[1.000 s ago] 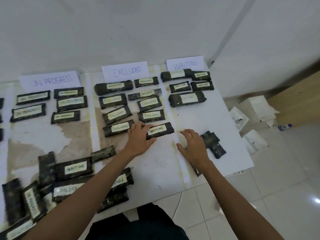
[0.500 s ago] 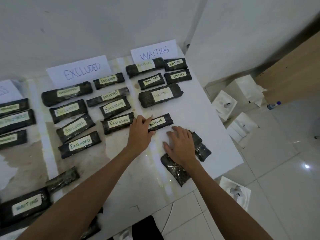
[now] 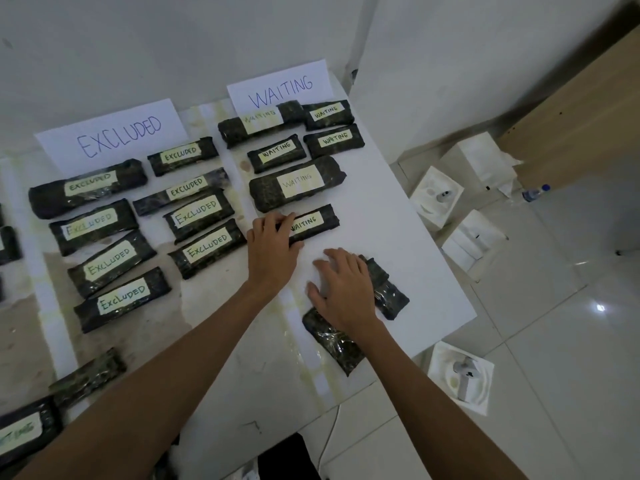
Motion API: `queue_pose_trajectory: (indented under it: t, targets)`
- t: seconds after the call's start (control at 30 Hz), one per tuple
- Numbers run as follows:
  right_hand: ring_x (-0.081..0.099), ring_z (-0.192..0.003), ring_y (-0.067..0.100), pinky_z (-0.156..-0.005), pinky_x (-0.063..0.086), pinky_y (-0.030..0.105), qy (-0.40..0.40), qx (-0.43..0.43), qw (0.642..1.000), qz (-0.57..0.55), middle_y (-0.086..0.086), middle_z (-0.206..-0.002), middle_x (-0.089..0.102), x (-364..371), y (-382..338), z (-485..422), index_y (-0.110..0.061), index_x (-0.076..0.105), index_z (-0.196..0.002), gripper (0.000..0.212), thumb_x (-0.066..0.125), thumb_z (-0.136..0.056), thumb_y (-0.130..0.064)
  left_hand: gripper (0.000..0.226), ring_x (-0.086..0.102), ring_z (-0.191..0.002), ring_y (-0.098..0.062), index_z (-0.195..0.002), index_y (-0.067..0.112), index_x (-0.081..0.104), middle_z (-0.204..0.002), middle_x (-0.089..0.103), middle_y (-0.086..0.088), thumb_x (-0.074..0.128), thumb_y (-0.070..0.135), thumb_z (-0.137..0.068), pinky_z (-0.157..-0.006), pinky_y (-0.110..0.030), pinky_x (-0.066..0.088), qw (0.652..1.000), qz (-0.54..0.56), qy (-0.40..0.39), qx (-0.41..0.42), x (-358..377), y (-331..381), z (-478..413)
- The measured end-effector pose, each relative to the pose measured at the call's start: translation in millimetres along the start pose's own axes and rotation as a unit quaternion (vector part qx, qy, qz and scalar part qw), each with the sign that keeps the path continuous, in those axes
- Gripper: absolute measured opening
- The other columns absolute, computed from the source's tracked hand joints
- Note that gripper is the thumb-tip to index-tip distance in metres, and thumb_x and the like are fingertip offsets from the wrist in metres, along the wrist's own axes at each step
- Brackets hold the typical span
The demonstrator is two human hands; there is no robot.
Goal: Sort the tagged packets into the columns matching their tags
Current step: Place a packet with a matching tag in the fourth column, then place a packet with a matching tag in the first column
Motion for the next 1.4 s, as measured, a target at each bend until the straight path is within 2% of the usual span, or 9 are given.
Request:
queue_pose_trajectory:
  t: [0.23, 0.4, 0.6, 0.7, 0.87, 0.97, 1.07, 1.2, 1.4]
  targets:
    - [0.058, -0.101, 0.027, -0.086, 0.048, 0.041, -0.011, -0.042, 0.990, -0.134, 0.010, -0.108, 0.063, -25.5, 1.6, 1.1, -0.007, 0.061, -0.114, 0.031, 0.047, -0.089, -0.020, 0.038, 0.047, -0.105, -0.034, -0.118, 0.012, 0.059, -0.115, 0.053, -0.012, 0.062, 0.013, -0.080, -0.084, -0.042, 0.040, 0.998, 0.033, 0.001, 0.057, -13.5, 11.5, 17.3]
    - [0.061, -0.089, 0.035, -0.074, 0.052, 0.041, -0.001, -0.048, 0.988, -0.147, 0.014, -0.099, 0.066, -51.5, 24.6, 12.4, -0.003, 0.066, -0.102, 0.039, 0.044, -0.072, 0.005, 0.030, 0.052, -0.101, -0.029, -0.113, 0.014, 0.062, -0.111, 0.056, -0.009, 0.061, 0.013, -0.083, -0.083, -0.037, 0.044, 0.987, 0.118, -0.070, 0.083, -14.7, 29.0, 48.7]
    - [0.054, -0.106, 0.040, -0.082, 0.050, 0.050, -0.064, -0.023, 0.995, -0.079, 0.018, -0.121, 0.058, -47.1, 51.9, 30.2, -0.009, 0.064, -0.113, 0.051, 0.063, -0.065, 0.011, 0.061, 0.050, -0.098, -0.024, -0.125, 0.018, 0.052, -0.114, 0.050, -0.007, 0.072, 0.040, -0.071, -0.085, -0.037, 0.046, 0.974, 0.092, -0.179, 0.102, 3.9, 56.8, 89.0]
    - [0.053, -0.094, 0.041, -0.076, 0.051, 0.049, -0.066, -0.012, 0.994, -0.082, 0.019, -0.116, 0.059, -46.7, 52.4, 30.3, -0.007, 0.065, -0.108, 0.050, 0.064, -0.064, 0.016, 0.060, 0.051, -0.101, -0.026, -0.131, 0.016, 0.045, -0.118, 0.047, -0.009, 0.069, 0.027, -0.078, -0.086, -0.037, 0.047, 0.975, 0.073, -0.184, 0.102, 10.2, 63.4, 94.1]
    - [0.052, -0.096, 0.029, -0.088, 0.036, 0.029, -0.088, -0.005, 0.987, -0.137, 0.013, -0.112, 0.061, -57.8, 57.3, 25.4, -0.010, 0.066, -0.110, 0.039, 0.069, -0.072, -0.004, 0.046, 0.052, -0.104, -0.022, -0.138, 0.010, 0.037, -0.120, 0.051, -0.009, 0.047, 0.011, -0.092, -0.087, -0.033, 0.047, 0.973, 0.155, -0.159, 0.064, 1.2, 56.1, 85.7]
    - [0.055, -0.077, 0.006, -0.075, 0.037, 0.012, -0.069, 0.062, 0.961, -0.259, -0.002, -0.097, 0.065, -70.8, 63.3, 25.0, -0.015, 0.067, -0.107, 0.024, 0.068, -0.083, -0.015, 0.033, 0.055, -0.103, -0.017, -0.128, 0.009, 0.049, -0.117, 0.056, -0.007, 0.045, 0.012, -0.095, -0.086, -0.023, 0.046, 0.952, 0.247, -0.178, 0.018, -7.5, 47.0, 81.2]
    - [0.056, -0.063, 0.003, -0.057, 0.048, 0.017, -0.082, 0.174, 0.912, -0.363, -0.002, -0.093, 0.066, -71.1, 67.2, 28.3, -0.018, 0.063, -0.109, 0.020, 0.064, -0.089, -0.019, 0.026, 0.057, -0.090, -0.011, -0.119, 0.012, 0.056, -0.105, 0.062, -0.002, 0.043, 0.011, -0.097, -0.072, -0.007, 0.046, 0.936, 0.311, -0.160, -0.035, -16.0, 42.3, 78.3]
    - [0.064, -0.082, 0.012, -0.064, 0.052, 0.015, -0.085, 0.206, 0.877, -0.426, 0.003, -0.097, 0.065, -69.7, 62.0, 29.9, -0.012, 0.059, -0.113, 0.023, 0.061, -0.091, -0.015, 0.026, 0.059, -0.079, -0.007, -0.121, 0.011, 0.054, -0.105, 0.060, -0.006, 0.040, 0.012, -0.099, -0.057, -0.003, 0.043, 0.911, 0.370, -0.161, -0.086, -20.9, 44.9, 77.0]
    - [0.056, -0.075, 0.000, -0.063, 0.043, 0.005, -0.079, 0.207, 0.895, -0.386, -0.005, -0.101, 0.061, -73.7, 59.1, 30.8, -0.020, 0.057, -0.118, 0.036, 0.069, -0.085, -0.019, 0.027, 0.061, -0.072, -0.007, -0.123, 0.013, 0.051, -0.107, 0.061, -0.006, 0.039, 0.013, -0.099, -0.056, -0.007, 0.045, 0.899, 0.390, -0.158, -0.121, -22.8, 41.8, 76.5]
Point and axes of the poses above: each hand's wrist, its own z-axis away from the middle knuckle, its own x-axis out of the palm, y = z × x, the point moved 4 cm from there along -z, towards the middle knuckle
